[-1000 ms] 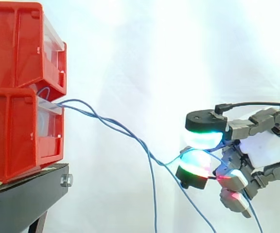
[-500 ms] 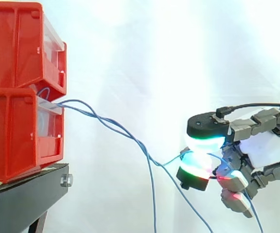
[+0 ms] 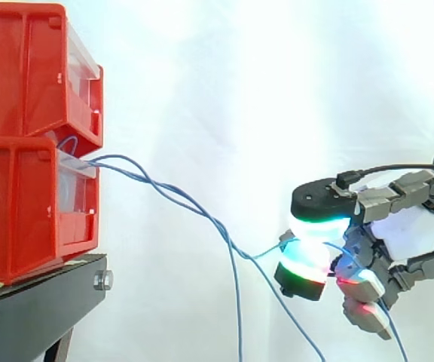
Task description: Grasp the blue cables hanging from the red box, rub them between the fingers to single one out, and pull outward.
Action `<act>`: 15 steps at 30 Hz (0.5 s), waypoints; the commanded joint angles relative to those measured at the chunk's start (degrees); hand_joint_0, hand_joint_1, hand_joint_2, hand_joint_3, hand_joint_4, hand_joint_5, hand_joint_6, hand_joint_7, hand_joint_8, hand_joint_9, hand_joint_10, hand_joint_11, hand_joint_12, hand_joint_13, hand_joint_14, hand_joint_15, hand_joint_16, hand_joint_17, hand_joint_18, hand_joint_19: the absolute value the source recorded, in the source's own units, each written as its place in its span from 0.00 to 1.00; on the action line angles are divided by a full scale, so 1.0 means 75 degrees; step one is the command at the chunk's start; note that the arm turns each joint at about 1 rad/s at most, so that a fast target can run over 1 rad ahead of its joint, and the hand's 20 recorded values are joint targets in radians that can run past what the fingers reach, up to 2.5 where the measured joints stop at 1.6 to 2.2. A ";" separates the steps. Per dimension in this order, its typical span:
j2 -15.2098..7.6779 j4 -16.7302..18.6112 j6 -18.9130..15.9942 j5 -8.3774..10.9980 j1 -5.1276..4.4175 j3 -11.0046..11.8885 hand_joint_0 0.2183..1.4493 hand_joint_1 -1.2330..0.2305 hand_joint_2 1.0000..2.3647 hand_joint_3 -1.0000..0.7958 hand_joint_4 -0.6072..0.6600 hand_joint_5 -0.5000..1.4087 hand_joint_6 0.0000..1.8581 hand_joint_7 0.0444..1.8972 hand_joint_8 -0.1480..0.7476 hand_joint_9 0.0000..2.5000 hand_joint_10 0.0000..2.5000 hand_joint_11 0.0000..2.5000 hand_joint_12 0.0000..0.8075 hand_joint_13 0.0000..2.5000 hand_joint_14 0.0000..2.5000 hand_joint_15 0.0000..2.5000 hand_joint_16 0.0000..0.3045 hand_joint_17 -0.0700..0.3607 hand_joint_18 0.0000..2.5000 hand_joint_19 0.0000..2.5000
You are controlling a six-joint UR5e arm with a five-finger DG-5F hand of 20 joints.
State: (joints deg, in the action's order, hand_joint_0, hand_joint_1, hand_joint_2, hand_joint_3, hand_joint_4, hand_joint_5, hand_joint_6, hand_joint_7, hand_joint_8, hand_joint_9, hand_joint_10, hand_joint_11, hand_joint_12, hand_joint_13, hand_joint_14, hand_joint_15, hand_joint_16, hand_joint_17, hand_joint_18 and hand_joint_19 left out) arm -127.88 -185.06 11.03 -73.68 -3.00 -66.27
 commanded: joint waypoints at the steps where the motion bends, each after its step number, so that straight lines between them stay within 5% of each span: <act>1: 0.0000 0.0089 0.0018 0.0004 0.0026 0.0000 0.34 0.24 0.02 0.55 0.39 0.22 0.50 0.61 0.39 0.49 0.01 0.35 0.36 0.44 0.01 0.39 0.13 0.37 0.37 0.34; 15: -0.0012 0.0522 0.0030 -0.0008 -0.0045 0.0000 0.34 0.25 0.02 0.55 0.37 0.22 0.50 0.60 0.40 0.50 0.01 0.34 0.37 0.45 0.01 0.39 0.14 0.38 0.38 0.34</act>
State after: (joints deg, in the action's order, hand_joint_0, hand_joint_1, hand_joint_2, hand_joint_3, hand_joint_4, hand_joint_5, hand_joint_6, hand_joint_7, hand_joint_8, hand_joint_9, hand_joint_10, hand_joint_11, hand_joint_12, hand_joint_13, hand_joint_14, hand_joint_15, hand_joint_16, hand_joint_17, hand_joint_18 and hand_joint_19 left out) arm -127.91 -181.67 11.21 -73.64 -3.18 -66.29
